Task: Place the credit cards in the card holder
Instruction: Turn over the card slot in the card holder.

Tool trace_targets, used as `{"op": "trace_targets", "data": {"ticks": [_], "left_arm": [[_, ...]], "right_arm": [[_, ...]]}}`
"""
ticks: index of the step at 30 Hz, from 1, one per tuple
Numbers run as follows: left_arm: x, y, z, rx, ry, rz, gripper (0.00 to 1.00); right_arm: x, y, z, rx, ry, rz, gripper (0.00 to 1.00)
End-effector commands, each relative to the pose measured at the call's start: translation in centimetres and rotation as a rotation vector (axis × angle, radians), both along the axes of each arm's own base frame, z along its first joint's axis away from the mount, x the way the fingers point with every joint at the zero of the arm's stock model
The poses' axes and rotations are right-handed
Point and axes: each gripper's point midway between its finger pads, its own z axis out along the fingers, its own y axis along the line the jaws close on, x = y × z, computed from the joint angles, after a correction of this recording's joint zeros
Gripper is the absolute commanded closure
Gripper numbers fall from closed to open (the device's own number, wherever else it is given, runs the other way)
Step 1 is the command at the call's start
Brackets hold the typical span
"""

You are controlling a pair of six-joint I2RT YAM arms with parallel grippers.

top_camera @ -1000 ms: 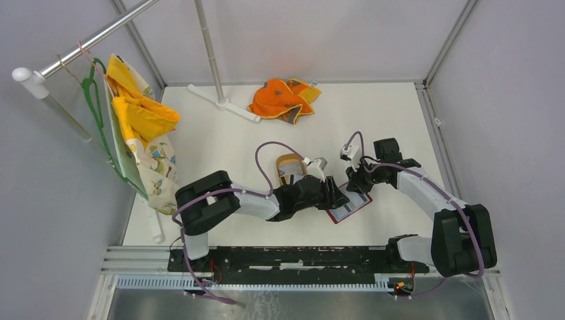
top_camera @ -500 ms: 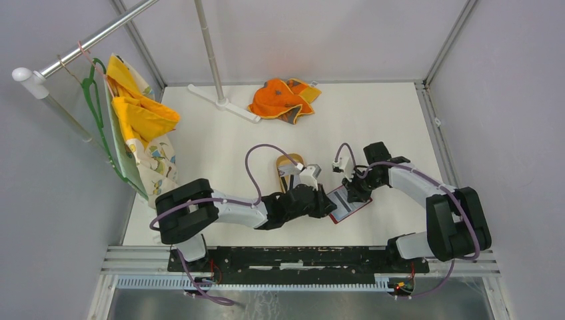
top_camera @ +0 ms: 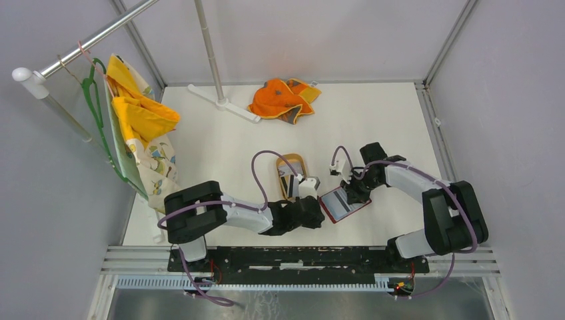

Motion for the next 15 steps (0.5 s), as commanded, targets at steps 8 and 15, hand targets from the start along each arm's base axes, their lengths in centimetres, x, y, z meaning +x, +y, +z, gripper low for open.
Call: {"op": "trace_targets", "data": {"ticks": [8, 15], "left_arm": [[1.8, 3.8, 0.5, 0.083, -0.067, 0.099, 0.84], [1.5, 4.4, 2.5, 0.007, -0.108, 0.065, 0.74]], "right_arm": [[-2.6, 4.9, 1.1, 0.131, 0.103, 0.181, 0.91], [-0.2, 4.5, 4.4, 0.157, -0.148, 0.19, 0.89]]}}
